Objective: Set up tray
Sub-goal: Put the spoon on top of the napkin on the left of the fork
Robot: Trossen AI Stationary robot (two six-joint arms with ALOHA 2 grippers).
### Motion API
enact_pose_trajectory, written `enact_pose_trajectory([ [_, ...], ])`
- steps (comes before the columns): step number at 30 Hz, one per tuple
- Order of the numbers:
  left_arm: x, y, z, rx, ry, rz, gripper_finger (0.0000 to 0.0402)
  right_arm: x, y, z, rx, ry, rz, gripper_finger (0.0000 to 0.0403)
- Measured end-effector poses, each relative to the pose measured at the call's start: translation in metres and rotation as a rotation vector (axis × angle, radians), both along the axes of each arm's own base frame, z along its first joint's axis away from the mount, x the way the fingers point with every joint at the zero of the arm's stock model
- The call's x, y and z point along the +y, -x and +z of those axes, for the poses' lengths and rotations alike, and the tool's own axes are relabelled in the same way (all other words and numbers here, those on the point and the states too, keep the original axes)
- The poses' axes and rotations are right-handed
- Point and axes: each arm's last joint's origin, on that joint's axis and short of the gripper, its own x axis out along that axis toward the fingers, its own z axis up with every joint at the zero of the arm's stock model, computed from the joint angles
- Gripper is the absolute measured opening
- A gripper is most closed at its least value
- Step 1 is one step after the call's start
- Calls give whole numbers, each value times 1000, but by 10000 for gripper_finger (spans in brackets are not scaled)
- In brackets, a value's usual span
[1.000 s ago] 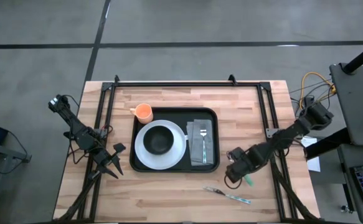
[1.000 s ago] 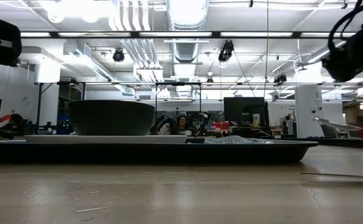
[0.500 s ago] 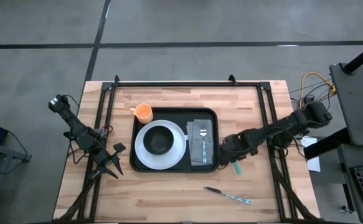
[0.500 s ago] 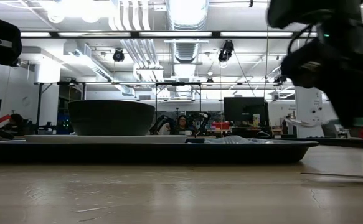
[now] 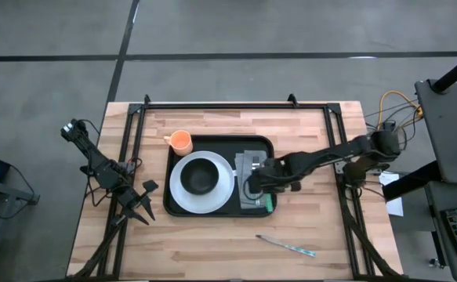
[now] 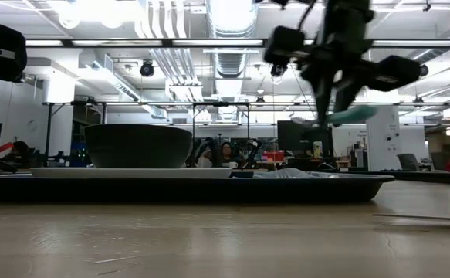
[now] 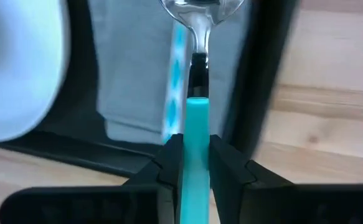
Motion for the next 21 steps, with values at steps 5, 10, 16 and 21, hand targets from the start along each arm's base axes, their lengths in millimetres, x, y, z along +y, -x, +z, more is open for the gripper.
enact_pose_trajectory([
  [5,0,0,0,0,0,0,84,-6,-34,-4,-1,3,-17,46],
  [10,0,0,0,0,0,0,84,-15,-60,-13,8,6,-34,47],
  [16,0,0,0,0,0,0,84,-21,-79,-29,49,4,-58,47],
  [21,0,0,0,0,0,0,84,-23,-85,-40,70,-2,-87,47],
])
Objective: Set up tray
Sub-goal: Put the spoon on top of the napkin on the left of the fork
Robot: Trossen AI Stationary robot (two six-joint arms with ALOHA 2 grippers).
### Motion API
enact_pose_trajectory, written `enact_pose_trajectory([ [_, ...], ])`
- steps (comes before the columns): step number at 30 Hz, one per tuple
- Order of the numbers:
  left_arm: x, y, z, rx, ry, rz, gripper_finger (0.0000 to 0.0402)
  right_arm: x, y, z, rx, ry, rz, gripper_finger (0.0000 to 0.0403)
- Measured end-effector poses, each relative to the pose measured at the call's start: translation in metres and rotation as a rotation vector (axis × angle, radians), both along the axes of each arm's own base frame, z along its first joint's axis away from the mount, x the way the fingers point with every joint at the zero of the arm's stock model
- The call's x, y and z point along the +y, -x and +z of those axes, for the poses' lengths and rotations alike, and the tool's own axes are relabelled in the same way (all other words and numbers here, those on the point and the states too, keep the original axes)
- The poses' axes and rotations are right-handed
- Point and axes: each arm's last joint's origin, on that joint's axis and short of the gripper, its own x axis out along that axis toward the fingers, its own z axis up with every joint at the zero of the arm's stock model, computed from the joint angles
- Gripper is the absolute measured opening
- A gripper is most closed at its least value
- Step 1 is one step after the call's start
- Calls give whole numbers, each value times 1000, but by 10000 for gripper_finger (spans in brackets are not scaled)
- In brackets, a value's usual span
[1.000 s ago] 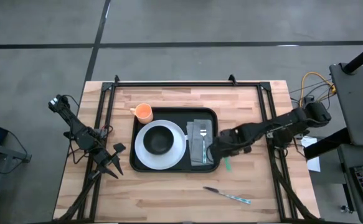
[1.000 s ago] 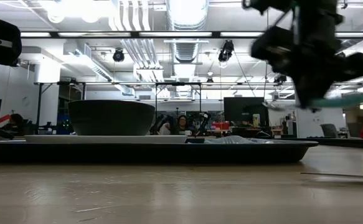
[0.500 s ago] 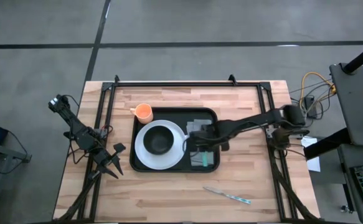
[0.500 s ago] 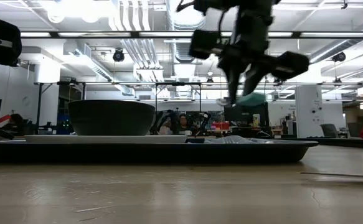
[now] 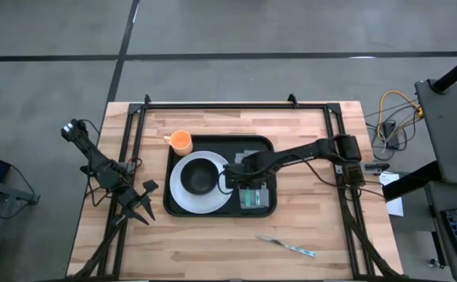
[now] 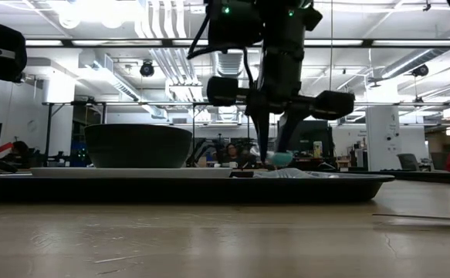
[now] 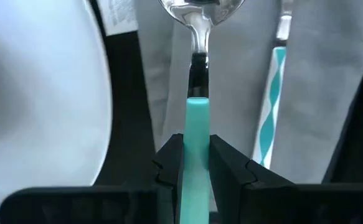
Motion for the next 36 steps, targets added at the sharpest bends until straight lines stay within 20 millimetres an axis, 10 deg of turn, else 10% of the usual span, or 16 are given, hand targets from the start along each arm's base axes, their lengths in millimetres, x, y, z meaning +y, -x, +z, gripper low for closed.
enact_pose_trajectory([
  [36,0,0,0,1,-1,0,84,-10,7,-36,4,90,-15,77],
])
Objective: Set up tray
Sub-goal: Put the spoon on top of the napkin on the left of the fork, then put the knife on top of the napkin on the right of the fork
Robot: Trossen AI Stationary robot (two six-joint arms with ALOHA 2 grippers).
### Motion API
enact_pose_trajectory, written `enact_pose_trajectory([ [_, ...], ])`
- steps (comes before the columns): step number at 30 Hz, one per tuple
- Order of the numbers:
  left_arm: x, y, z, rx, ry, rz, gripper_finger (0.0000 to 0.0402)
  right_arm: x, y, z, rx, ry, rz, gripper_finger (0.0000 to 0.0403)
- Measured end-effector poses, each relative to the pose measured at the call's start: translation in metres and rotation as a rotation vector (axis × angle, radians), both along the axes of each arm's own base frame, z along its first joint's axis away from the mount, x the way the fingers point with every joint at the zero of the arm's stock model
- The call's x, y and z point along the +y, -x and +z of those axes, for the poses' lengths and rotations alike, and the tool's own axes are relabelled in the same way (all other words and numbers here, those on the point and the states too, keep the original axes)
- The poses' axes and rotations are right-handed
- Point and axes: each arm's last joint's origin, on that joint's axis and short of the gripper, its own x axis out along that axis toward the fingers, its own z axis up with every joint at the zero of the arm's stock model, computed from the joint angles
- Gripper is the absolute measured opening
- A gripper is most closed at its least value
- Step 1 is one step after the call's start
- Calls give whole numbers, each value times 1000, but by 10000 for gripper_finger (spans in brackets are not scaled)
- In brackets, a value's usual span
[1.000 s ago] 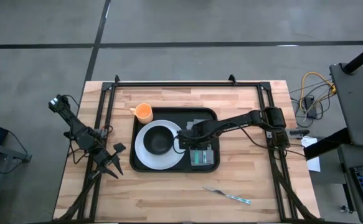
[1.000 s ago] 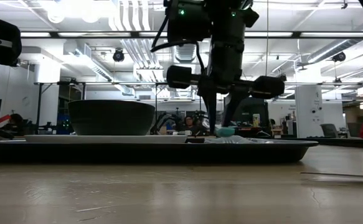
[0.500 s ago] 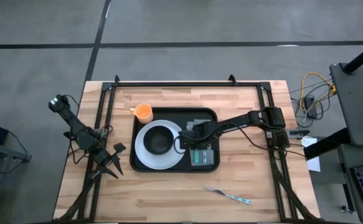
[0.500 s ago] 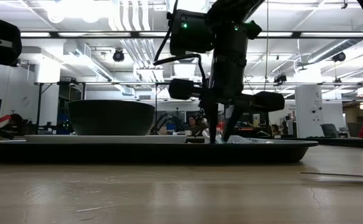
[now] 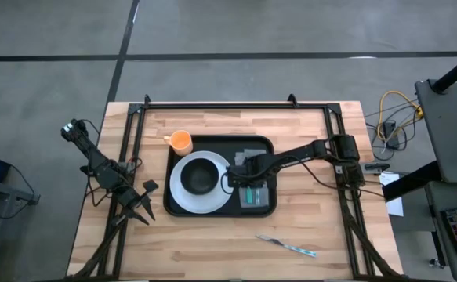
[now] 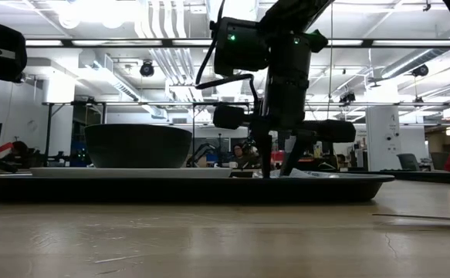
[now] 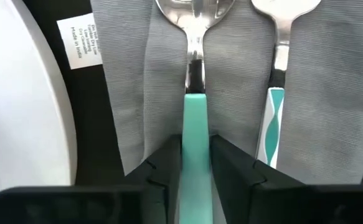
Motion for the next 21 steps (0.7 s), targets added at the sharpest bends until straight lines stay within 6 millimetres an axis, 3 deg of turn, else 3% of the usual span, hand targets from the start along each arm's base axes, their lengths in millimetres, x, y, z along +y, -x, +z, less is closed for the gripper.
enact_pose_trajectory([
  [10,0,0,0,0,0,1,84,-2,0,0,-5,1,-11,112],
  [21,0,0,0,0,0,0,84,-2,-7,18,-5,4,29,109],
])
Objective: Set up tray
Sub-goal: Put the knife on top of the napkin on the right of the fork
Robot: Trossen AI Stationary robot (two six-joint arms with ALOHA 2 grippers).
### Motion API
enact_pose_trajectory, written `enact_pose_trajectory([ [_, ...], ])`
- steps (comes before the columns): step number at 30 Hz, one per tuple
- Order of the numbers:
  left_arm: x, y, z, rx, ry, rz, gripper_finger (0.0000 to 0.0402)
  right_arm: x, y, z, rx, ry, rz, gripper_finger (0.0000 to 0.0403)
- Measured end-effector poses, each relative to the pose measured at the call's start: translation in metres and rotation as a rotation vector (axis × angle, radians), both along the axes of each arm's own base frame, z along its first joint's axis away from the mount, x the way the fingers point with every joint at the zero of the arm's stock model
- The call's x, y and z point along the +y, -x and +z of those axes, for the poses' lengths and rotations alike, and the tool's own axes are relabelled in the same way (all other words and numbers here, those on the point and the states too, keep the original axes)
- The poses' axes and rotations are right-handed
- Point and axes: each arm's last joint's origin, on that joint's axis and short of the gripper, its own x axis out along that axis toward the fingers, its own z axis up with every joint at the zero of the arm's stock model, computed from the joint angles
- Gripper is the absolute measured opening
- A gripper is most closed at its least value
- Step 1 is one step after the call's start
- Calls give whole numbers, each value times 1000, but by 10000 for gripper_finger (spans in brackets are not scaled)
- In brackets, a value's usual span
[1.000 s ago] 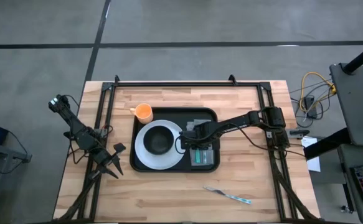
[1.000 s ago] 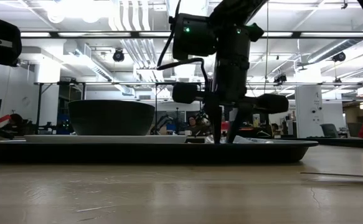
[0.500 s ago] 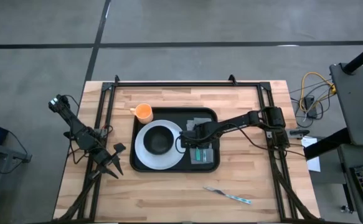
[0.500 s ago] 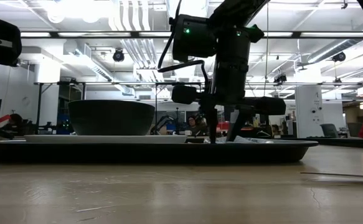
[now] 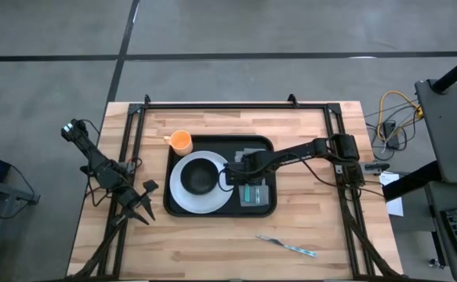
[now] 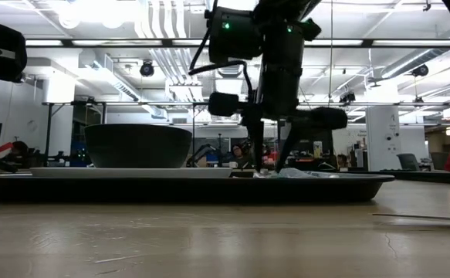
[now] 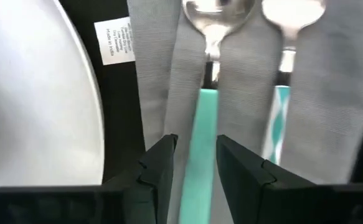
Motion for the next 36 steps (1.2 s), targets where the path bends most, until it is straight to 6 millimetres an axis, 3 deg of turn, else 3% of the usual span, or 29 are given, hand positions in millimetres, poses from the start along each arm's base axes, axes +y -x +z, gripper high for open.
enact_pose_trajectory([
  [7,0,0,0,0,0,0,84,0,1,22,73,6,39,95],
  [12,0,0,0,0,0,0,84,7,-6,38,35,-1,238,95],
  [25,0,0,0,0,0,0,84,74,-10,68,-79,-54,728,108],
  [30,0,0,0,0,0,0,84,102,-5,74,-107,-60,784,99],
  [36,0,0,0,0,0,0,84,121,0,76,-116,-65,819,87],
])
